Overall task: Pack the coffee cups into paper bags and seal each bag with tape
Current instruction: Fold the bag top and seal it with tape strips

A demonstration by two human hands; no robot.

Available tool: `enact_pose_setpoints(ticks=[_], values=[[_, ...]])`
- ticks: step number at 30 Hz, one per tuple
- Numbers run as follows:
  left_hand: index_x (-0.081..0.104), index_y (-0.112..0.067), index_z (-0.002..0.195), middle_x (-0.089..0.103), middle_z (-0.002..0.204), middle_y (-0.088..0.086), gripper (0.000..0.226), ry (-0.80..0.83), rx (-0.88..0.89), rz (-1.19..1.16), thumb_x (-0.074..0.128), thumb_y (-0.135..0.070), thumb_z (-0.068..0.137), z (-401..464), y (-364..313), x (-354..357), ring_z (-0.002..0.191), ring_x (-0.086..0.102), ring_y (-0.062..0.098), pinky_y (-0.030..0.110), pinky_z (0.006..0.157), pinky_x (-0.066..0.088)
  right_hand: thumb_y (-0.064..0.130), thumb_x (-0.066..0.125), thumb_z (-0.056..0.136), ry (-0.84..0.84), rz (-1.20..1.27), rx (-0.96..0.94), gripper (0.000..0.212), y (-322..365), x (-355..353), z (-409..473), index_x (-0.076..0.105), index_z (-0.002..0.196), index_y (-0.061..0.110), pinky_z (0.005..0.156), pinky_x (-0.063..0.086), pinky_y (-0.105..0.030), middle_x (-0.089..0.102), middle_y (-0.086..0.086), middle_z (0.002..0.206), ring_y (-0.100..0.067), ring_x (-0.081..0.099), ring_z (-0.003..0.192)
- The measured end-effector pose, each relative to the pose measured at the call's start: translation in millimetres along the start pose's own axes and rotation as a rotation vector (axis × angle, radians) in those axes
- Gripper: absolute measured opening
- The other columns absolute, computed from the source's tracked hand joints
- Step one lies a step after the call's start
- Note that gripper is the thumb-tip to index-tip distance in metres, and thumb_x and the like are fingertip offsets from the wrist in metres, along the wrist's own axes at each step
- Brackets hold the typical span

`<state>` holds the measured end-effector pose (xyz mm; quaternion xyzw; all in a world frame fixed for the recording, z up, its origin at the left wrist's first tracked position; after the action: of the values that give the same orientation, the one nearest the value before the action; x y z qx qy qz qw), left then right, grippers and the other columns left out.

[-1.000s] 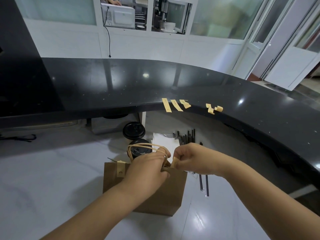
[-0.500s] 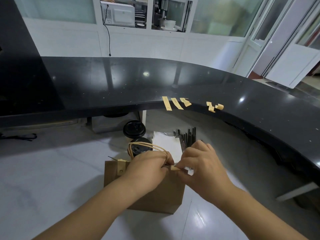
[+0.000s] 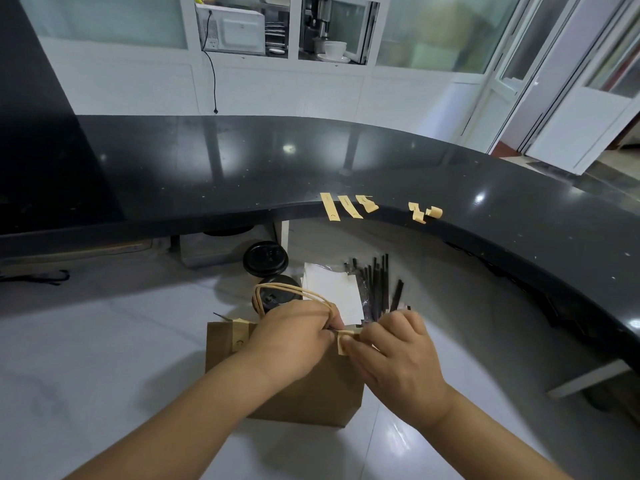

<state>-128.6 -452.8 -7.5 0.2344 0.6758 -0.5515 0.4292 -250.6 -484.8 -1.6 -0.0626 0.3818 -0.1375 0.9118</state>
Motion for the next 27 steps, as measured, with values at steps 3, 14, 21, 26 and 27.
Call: enact_pose_setpoints(ticks=[3, 14, 21, 26, 27], values=[[0.063, -0.033, 0.096, 0.055, 0.084, -0.012, 0.017, -0.001, -0.012, -0.005, 0.052, -0.023, 0.089, 0.3, 0.6, 0.8, 0.087, 0.052, 0.008, 0.022, 0.069, 0.035, 0.027, 0.068, 0.086, 0.028, -0.003, -0.017, 0.011, 1.0, 1.2, -3.3, 0.074, 0.082, 0.018, 0.068, 0.033, -0.031, 0.059, 0.002, 0.070, -0.020, 0.042, 0.067], [0.063, -0.032, 0.088, 0.052, 0.070, -0.011, 0.009, -0.106, 0.044, 0.022, 0.056, -0.037, 0.087, -6.3, -6.5, -4.4, 0.072, 0.047, 0.004, 0.013, 0.052, 0.027, 0.038, 0.068, 0.080, 0.003, 0.336, 0.448, 0.018, -26.6, 4.4, -7.2, 0.071, 0.086, 0.021, 0.072, 0.035, -0.020, 0.056, 0.008, 0.083, -0.010, 0.042, 0.084], [0.065, -0.026, 0.086, 0.049, 0.068, -0.012, 0.015, -0.136, 0.055, -0.005, 0.055, -0.036, 0.089, -6.4, -3.9, -1.4, 0.073, 0.046, 0.003, 0.010, 0.054, 0.027, 0.040, 0.061, 0.082, 0.154, 0.444, 0.505, 0.014, -33.8, 21.6, -6.5, 0.070, 0.079, 0.029, 0.070, 0.041, -0.028, 0.052, 0.016, 0.088, -0.010, 0.039, 0.093], [0.062, -0.027, 0.083, 0.055, 0.074, -0.009, 0.013, -0.141, 0.045, -0.010, 0.054, -0.035, 0.089, -6.6, -2.3, 0.7, 0.076, 0.051, 0.005, 0.018, 0.060, 0.033, 0.034, 0.060, 0.085, 0.199, 0.411, 0.403, 0.011, -28.6, 23.3, -1.7, 0.066, 0.081, 0.026, 0.075, 0.039, -0.025, 0.056, 0.013, 0.091, -0.011, 0.040, 0.094], [0.063, -0.027, 0.083, 0.056, 0.074, -0.009, 0.013, -0.139, 0.045, -0.004, 0.054, -0.035, 0.089, -6.5, -2.4, 0.6, 0.076, 0.051, 0.006, 0.020, 0.061, 0.035, 0.033, 0.059, 0.085, 0.197, 0.414, 0.397, 0.011, -27.6, 23.2, -1.1, 0.066, 0.081, 0.025, 0.075, 0.038, -0.023, 0.056, 0.013, 0.090, -0.010, 0.040, 0.093]])
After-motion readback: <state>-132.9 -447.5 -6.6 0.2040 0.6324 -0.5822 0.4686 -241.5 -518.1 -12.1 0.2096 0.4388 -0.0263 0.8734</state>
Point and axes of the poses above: each hand's wrist, its own z-axis towards the middle knuckle, its own x-axis out of the palm, y = z × x, the point moved 7 cm from there along z, towards the middle knuckle
